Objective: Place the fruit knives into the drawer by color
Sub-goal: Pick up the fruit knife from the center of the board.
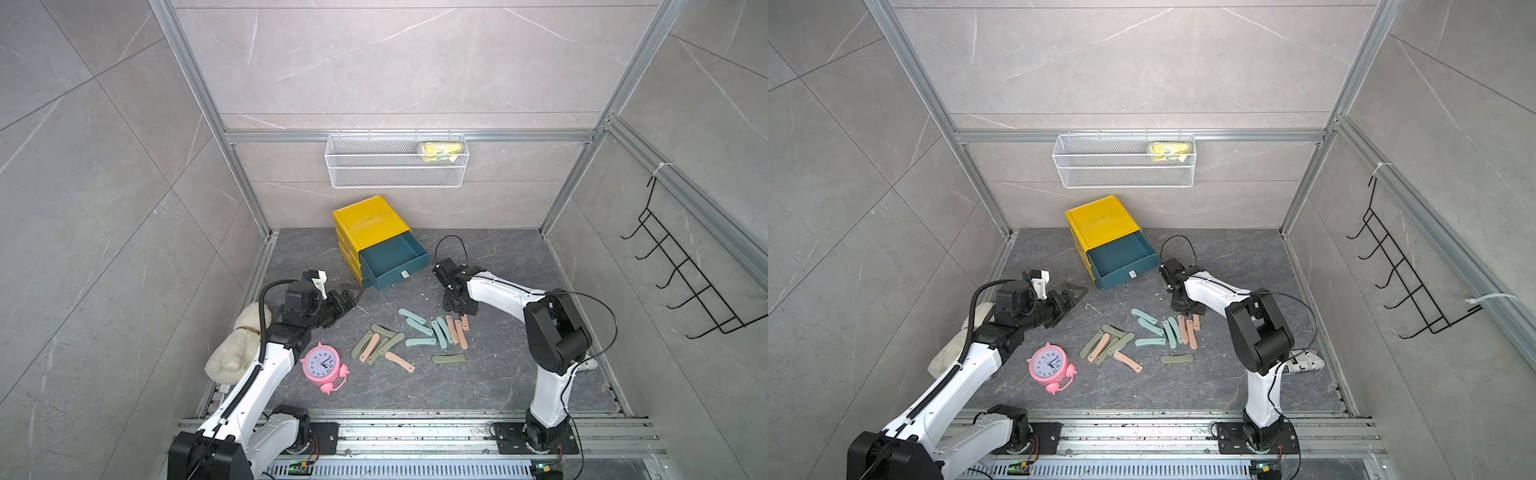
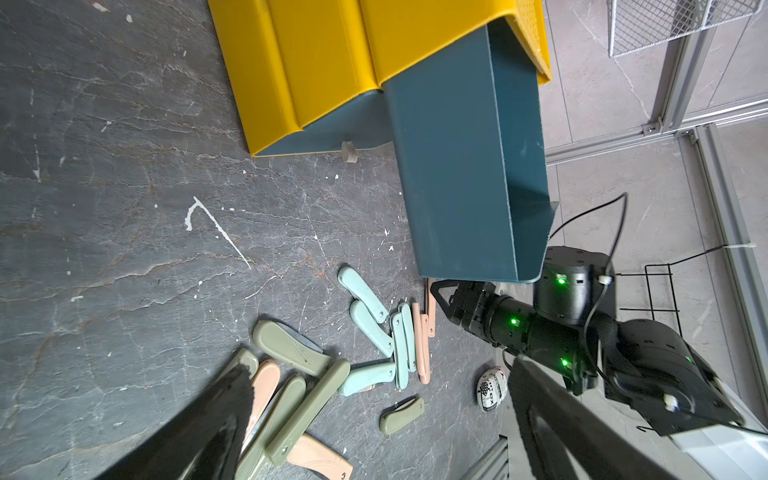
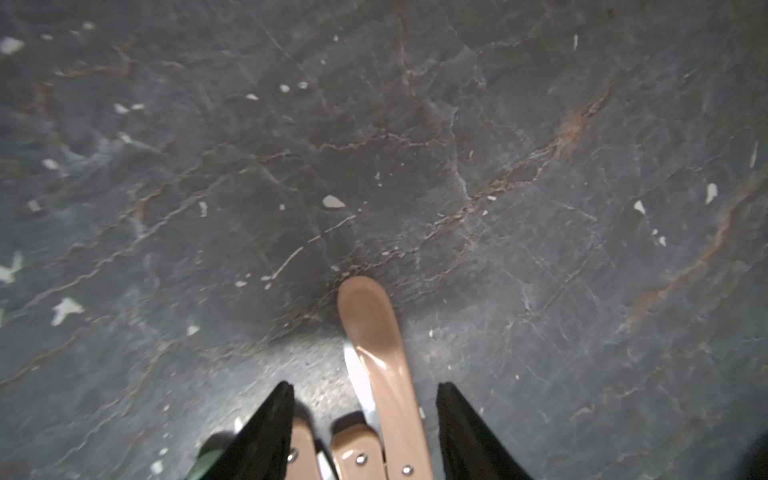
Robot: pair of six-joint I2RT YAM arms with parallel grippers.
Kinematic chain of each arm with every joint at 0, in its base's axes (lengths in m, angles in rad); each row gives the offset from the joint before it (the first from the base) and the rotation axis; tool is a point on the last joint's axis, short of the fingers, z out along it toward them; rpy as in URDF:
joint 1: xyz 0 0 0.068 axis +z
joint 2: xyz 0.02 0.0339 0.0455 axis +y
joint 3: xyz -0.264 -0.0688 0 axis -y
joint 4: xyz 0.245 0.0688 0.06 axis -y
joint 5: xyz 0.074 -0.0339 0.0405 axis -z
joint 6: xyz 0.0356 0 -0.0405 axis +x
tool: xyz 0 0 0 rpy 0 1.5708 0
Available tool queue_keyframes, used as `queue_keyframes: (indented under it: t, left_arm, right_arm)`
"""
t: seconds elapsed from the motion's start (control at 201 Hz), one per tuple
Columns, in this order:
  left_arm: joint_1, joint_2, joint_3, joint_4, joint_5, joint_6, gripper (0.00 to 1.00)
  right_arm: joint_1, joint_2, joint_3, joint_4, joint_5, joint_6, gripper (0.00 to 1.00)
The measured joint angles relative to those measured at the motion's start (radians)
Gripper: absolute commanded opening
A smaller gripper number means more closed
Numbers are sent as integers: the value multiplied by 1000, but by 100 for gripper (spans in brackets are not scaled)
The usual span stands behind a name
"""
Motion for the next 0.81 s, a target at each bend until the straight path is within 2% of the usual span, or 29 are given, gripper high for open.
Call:
queue_keyframes:
  t: [0.169,0.513,0.806]
  left_arm:
    - [0,-1,0,1,0,0,100]
    - [0,-1,0,-2,0,0,100]
    - [0,-1,0,-14,0,1,99]
  right_arm:
    - [-20,34,-2,1,-21,-3,58]
    - [-58,35,-26,49,-85,-2,44]
    - [-91,33,-26,48,-124,-3,46]
